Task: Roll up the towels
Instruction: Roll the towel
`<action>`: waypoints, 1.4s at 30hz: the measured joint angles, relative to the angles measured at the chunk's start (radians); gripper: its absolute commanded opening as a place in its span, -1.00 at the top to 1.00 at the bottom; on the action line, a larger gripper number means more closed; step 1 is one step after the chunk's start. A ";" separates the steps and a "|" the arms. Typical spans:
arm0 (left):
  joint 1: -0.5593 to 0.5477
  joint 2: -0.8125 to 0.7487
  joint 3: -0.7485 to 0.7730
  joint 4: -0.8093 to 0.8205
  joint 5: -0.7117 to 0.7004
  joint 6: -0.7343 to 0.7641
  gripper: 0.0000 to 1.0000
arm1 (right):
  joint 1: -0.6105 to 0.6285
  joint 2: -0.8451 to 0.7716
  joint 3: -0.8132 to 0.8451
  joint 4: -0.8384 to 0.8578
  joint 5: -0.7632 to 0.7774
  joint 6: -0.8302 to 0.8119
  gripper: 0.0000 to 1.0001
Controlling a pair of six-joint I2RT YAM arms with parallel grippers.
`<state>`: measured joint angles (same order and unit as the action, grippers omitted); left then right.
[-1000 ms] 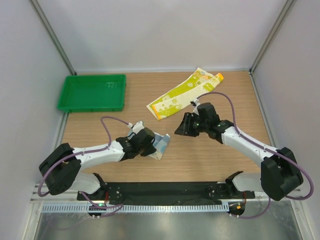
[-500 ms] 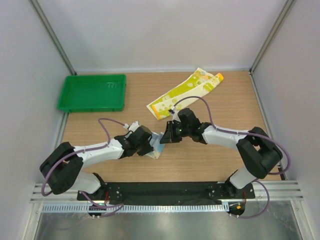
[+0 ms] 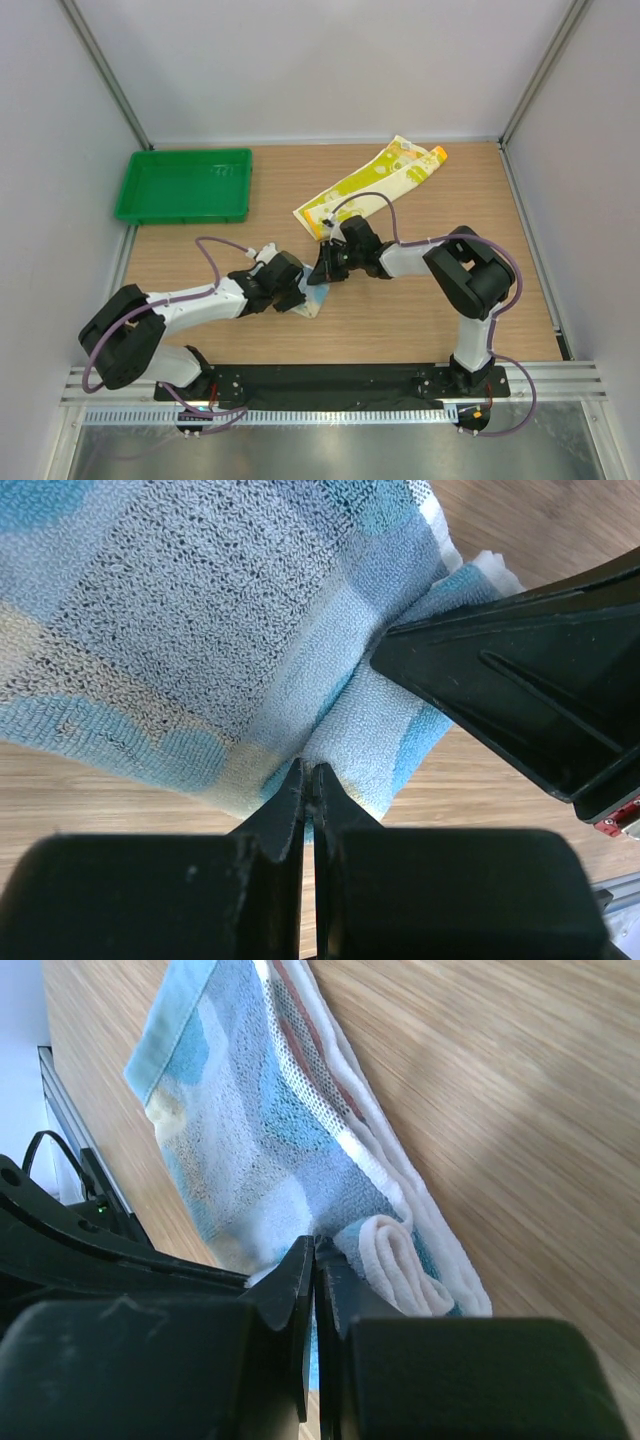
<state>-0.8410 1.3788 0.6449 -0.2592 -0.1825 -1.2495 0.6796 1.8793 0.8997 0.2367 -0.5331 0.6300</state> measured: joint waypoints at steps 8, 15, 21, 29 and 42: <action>0.003 -0.016 -0.001 -0.026 0.000 0.005 0.63 | 0.000 0.055 0.000 0.123 -0.038 0.017 0.86; 0.004 -0.124 -0.011 -0.142 -0.052 0.054 0.32 | 0.000 0.085 -0.009 0.209 -0.060 0.038 0.88; -0.011 -0.223 -0.011 -0.240 -0.126 0.136 0.47 | 0.000 0.085 -0.010 0.212 -0.058 0.037 0.89; -0.182 -0.201 0.172 -0.311 -0.286 0.346 0.04 | 0.000 0.083 -0.011 0.211 -0.057 0.029 0.91; -0.305 0.103 0.281 -0.137 -0.330 0.613 -0.04 | 0.000 0.082 -0.011 0.211 -0.057 0.025 0.92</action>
<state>-1.1458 1.4815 0.9257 -0.3965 -0.5129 -0.6361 0.6796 1.9617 0.8883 0.4480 -0.5903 0.6552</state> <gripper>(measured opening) 0.518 0.063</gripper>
